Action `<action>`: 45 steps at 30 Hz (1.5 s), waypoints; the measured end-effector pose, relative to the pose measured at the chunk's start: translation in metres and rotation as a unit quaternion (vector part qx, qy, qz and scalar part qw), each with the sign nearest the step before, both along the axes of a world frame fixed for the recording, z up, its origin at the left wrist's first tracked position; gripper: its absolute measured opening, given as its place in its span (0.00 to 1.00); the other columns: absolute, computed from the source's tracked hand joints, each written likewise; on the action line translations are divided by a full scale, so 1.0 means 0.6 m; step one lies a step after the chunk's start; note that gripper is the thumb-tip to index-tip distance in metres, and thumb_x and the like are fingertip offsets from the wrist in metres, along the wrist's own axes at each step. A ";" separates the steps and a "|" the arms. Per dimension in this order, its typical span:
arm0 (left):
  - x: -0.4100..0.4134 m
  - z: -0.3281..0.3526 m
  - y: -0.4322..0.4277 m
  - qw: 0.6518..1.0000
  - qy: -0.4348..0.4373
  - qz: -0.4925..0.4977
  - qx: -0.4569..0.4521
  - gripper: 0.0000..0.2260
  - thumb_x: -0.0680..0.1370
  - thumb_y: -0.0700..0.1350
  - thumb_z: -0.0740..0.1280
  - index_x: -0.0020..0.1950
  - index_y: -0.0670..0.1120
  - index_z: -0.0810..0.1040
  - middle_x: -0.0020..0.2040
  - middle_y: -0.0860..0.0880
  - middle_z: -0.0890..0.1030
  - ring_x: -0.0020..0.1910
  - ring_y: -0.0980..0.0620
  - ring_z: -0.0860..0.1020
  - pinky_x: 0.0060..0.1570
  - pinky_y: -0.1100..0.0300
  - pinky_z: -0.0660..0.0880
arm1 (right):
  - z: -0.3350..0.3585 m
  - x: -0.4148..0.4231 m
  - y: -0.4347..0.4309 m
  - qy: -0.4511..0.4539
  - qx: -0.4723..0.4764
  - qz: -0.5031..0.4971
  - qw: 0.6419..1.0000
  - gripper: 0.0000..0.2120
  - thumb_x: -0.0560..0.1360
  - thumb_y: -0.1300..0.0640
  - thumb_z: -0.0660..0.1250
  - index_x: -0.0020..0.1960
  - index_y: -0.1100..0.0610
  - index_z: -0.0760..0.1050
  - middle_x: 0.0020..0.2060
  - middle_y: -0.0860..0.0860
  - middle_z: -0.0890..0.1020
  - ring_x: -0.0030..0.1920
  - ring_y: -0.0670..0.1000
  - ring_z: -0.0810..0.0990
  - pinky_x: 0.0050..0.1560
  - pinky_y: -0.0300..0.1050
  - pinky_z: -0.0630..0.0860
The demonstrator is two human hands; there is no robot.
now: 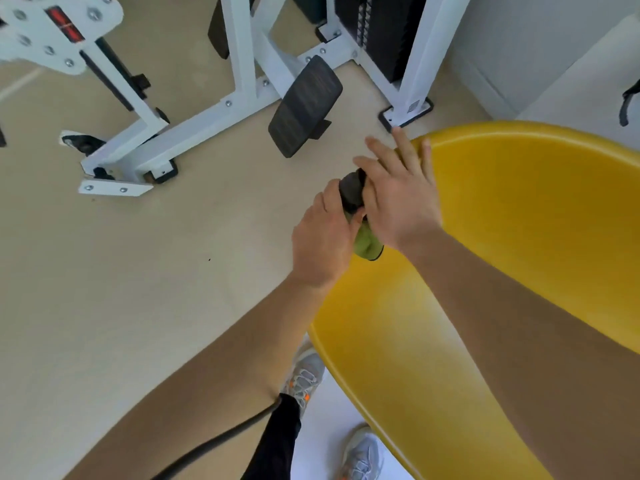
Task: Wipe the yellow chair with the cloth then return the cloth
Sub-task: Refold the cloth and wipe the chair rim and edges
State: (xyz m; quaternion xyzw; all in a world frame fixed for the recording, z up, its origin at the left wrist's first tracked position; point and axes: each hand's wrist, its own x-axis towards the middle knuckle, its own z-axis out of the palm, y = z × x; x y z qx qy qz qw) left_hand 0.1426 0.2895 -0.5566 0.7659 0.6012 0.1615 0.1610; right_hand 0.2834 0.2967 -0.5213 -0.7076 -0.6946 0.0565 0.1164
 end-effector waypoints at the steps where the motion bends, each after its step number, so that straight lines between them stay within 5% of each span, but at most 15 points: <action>1: -0.011 -0.008 -0.014 1.000 -0.009 0.019 -0.009 0.29 0.79 0.63 0.54 0.70 0.43 0.68 0.55 0.44 0.80 0.46 0.42 0.81 0.38 0.50 0.76 | -0.007 -0.020 -0.007 -0.001 0.000 0.027 1.000 0.25 0.79 0.52 0.47 0.70 0.51 0.73 0.77 0.51 0.67 0.81 0.59 0.52 0.79 0.63 0.42; 6: -0.083 -0.063 -0.134 0.980 -0.049 0.154 -0.119 0.28 0.81 0.60 0.56 0.73 0.42 0.65 0.63 0.42 0.79 0.55 0.40 0.81 0.48 0.50 0.77 | -0.022 -0.033 0.003 0.015 -0.009 0.008 1.000 0.21 0.82 0.51 0.49 0.69 0.48 0.73 0.75 0.49 0.67 0.81 0.57 0.48 0.77 0.58 0.35; 11: -0.111 -0.087 -0.222 0.919 -0.110 0.220 -0.308 0.21 0.83 0.56 0.56 0.68 0.43 0.63 0.64 0.41 0.78 0.57 0.39 0.80 0.51 0.50 0.76 | -0.022 -0.041 -0.002 -0.014 -0.020 -0.002 1.000 0.20 0.81 0.42 0.51 0.64 0.50 0.73 0.71 0.51 0.70 0.81 0.58 0.50 0.78 0.62 0.38; 15: -0.070 -0.065 -0.134 0.935 -0.163 0.217 -0.228 0.20 0.83 0.52 0.59 0.70 0.42 0.65 0.67 0.43 0.75 0.61 0.41 0.77 0.54 0.53 0.73 | -0.023 -0.020 0.022 -0.089 -0.006 -0.036 0.995 0.28 0.78 0.33 0.52 0.62 0.53 0.73 0.67 0.56 0.72 0.78 0.61 0.58 0.79 0.65 0.45; 20: -0.037 -0.057 -0.052 0.971 -0.158 0.087 -0.159 0.22 0.84 0.52 0.59 0.73 0.42 0.64 0.67 0.42 0.75 0.62 0.42 0.77 0.53 0.58 0.70 | -0.004 0.017 0.063 -0.114 -0.022 -0.108 0.987 0.27 0.80 0.40 0.49 0.67 0.58 0.72 0.71 0.60 0.69 0.79 0.65 0.56 0.77 0.68 0.48; 24: -0.052 -0.109 -0.112 0.944 -0.164 0.154 -0.242 0.21 0.84 0.55 0.57 0.71 0.43 0.64 0.64 0.41 0.78 0.59 0.37 0.78 0.51 0.55 0.70 | -0.040 -0.043 0.021 -0.183 -0.042 0.034 0.982 0.23 0.83 0.45 0.49 0.70 0.53 0.72 0.76 0.57 0.66 0.80 0.65 0.50 0.77 0.70 0.46; 31: -0.062 -0.170 -0.248 0.874 -0.178 0.196 -0.406 0.20 0.84 0.55 0.56 0.65 0.40 0.63 0.61 0.37 0.79 0.59 0.37 0.79 0.48 0.55 0.72 | -0.133 -0.088 -0.077 -0.134 -0.068 0.100 0.984 0.26 0.85 0.45 0.50 0.80 0.50 0.52 0.82 0.56 0.41 0.80 0.64 0.37 0.78 0.64 0.45; 34: -0.066 -0.140 -0.157 0.914 -0.208 0.188 -0.292 0.17 0.84 0.51 0.58 0.68 0.42 0.65 0.61 0.42 0.79 0.57 0.42 0.79 0.50 0.55 0.74 | -0.142 -0.094 -0.085 -0.111 -0.068 0.102 0.986 0.24 0.84 0.47 0.52 0.79 0.49 0.55 0.82 0.54 0.41 0.80 0.64 0.37 0.79 0.66 0.47; 38: -0.050 -0.102 -0.087 0.925 -0.274 0.153 -0.212 0.17 0.84 0.48 0.59 0.72 0.46 0.65 0.60 0.52 0.76 0.53 0.55 0.76 0.45 0.70 0.69 | -0.135 -0.091 -0.080 -0.069 -0.050 0.095 0.992 0.22 0.84 0.52 0.53 0.77 0.48 0.60 0.82 0.53 0.47 0.81 0.63 0.41 0.79 0.66 0.49; 41: -0.044 -0.140 -0.141 0.930 -0.226 0.187 -0.221 0.19 0.83 0.52 0.59 0.71 0.46 0.63 0.63 0.48 0.78 0.56 0.44 0.79 0.48 0.56 0.71 | -0.135 -0.076 -0.089 -0.057 -0.035 0.113 0.991 0.25 0.84 0.52 0.52 0.81 0.50 0.55 0.83 0.53 0.47 0.81 0.62 0.42 0.79 0.63 0.49; 45: -0.040 -0.195 -0.214 0.913 -0.215 0.234 -0.256 0.20 0.83 0.56 0.57 0.69 0.46 0.61 0.62 0.46 0.79 0.56 0.41 0.79 0.51 0.50 0.76 | -0.178 -0.081 -0.160 0.021 -0.061 0.059 0.996 0.29 0.85 0.52 0.49 0.83 0.53 0.44 0.83 0.52 0.47 0.82 0.57 0.47 0.79 0.61 0.52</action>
